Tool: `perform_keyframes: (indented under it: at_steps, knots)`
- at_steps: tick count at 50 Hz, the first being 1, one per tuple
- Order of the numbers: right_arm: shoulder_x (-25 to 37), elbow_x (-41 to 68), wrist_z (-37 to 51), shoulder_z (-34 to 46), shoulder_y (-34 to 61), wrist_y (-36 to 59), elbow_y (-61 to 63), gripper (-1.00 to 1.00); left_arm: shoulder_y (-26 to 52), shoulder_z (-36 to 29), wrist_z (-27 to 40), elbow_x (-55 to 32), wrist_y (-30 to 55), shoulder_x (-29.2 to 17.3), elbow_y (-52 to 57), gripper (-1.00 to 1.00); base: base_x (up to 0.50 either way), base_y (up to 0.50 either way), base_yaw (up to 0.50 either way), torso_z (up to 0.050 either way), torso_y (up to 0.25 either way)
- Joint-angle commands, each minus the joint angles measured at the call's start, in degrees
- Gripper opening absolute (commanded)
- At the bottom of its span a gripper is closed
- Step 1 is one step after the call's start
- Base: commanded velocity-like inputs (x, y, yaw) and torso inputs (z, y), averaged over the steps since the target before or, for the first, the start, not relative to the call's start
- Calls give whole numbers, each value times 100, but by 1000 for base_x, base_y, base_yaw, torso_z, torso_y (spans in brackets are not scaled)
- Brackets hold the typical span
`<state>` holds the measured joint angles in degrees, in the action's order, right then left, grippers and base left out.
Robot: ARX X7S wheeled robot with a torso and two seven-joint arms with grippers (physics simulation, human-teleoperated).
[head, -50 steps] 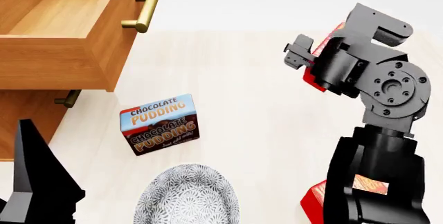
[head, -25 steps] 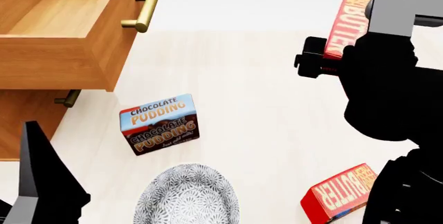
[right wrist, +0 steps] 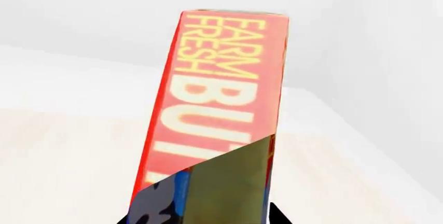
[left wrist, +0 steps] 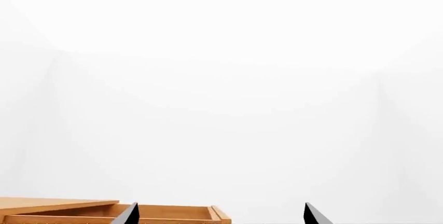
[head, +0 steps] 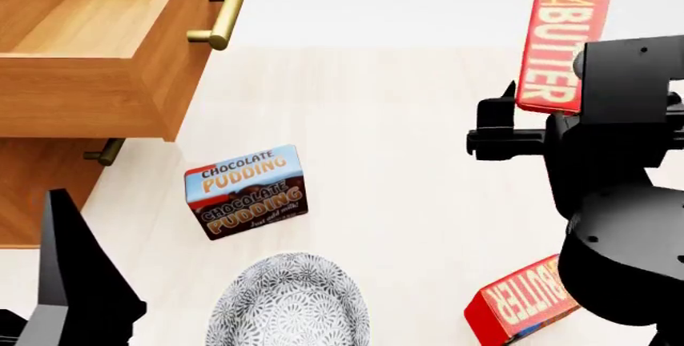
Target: Put the butter at the front in the top drawer of the cabinet and close it.
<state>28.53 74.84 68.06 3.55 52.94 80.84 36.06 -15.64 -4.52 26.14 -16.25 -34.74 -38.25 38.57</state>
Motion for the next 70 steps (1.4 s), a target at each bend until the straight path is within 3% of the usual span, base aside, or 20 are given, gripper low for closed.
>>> perform_keyframes:
  at_steps: [1,34,47,70]
  knots:
    - [623,-1343,-586,798,-351,-494,972,-100,-8,-17,10,-4,48,10,26,100,0,0,0,0,0]
    - [1149,-3039,-783,2724,-61,-1048,1633,-100,-28,-189,-127,-708,241,-334,202,100,0,0,0,0,2]
    - [1182,-3186,-753,2972,111,-1031,1786,-100,-57,-168,-139,-800,234,-368,191,100,0,0,0,1,1]
    - [1691,-4583,-652,4870,742,-1192,1770,-100,-116,-170,-176,-756,154,-307,141,100,0,0,0,0,1]
